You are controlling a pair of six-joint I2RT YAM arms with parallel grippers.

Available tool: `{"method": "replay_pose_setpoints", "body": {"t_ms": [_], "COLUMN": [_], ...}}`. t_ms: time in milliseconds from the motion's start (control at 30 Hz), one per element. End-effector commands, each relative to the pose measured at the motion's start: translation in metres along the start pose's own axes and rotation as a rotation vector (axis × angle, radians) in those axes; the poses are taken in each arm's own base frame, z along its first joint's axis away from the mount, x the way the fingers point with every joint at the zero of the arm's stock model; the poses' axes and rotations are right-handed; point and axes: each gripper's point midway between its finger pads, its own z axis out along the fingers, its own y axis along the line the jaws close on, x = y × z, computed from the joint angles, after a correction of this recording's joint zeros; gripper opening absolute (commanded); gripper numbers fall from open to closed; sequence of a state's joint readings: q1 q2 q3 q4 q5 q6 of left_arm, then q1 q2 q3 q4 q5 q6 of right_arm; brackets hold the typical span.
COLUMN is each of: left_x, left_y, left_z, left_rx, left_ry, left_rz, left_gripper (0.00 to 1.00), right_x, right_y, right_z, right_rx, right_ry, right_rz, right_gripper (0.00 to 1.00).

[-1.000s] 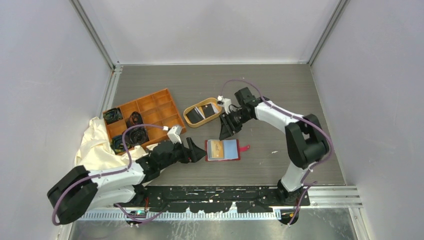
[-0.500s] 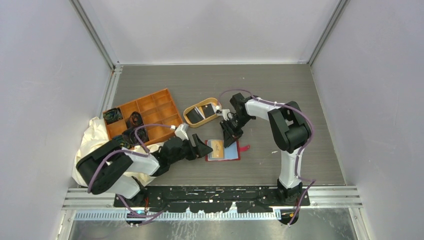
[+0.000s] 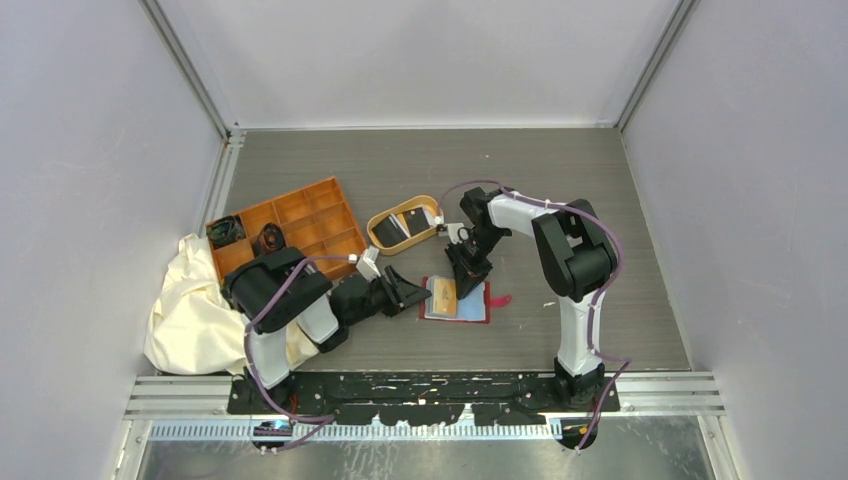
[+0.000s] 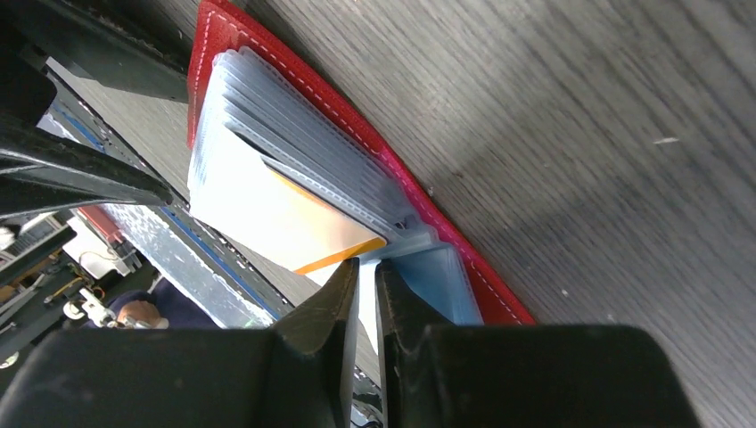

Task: Put the credit cards into the card holder
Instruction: Close the card holder at the center of the board.

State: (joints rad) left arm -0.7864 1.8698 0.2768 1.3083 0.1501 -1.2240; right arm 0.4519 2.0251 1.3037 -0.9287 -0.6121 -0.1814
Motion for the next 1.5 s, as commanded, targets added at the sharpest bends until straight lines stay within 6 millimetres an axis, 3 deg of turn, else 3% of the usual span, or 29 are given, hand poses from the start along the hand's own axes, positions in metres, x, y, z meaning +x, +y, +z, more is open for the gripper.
{"method": "replay_pose_setpoints", "body": {"t_ms": [0,433,767,900,1000,1133,1200,1333,1467], "left_x": [0.011,0.021,0.029,0.023,0.018,0.009,0.003,-0.013,-0.025], "left_y": [-0.023,-0.055,-0.045,-0.044,-0.036,-0.03,-0.029,-0.032,-0.031], "left_z": [0.0,0.007,0.018,0.017,0.013,0.003,-0.004,-0.022,-0.041], "left_rx": [0.109,-0.013,-0.222,-0.291,-0.36,-0.423,-0.454,-0.515,-0.62], "left_ry": [0.055,0.115,0.158,0.141,0.139,0.121,0.107,0.08,0.11], "left_rz": [-0.023,0.176,0.283,0.322,0.352,0.388,0.413,0.48,0.571], "left_gripper": [0.43,0.46,0.48,0.48,0.44,0.22,0.15,0.11,0.09], "right_x": [-0.006,-0.009,-0.012,-0.015,-0.017,-0.022,-0.024,-0.025,-0.026], "right_y": [-0.011,-0.006,0.0,0.002,0.005,0.01,0.017,0.029,0.032], "right_z": [0.008,0.005,-0.001,-0.008,-0.015,-0.035,-0.05,-0.08,-0.096], "right_rx": [0.041,0.021,0.011,0.013,0.011,0.014,-0.002,-0.021,-0.046], "right_ry": [0.004,-0.006,-0.025,-0.047,-0.064,-0.116,-0.161,-0.256,-0.32], "right_rz": [-0.025,-0.031,-0.043,-0.055,-0.072,-0.106,-0.137,-0.189,-0.192], "right_gripper": [0.18,0.19,0.2,0.2,0.21,0.24,0.29,0.38,0.45]}}
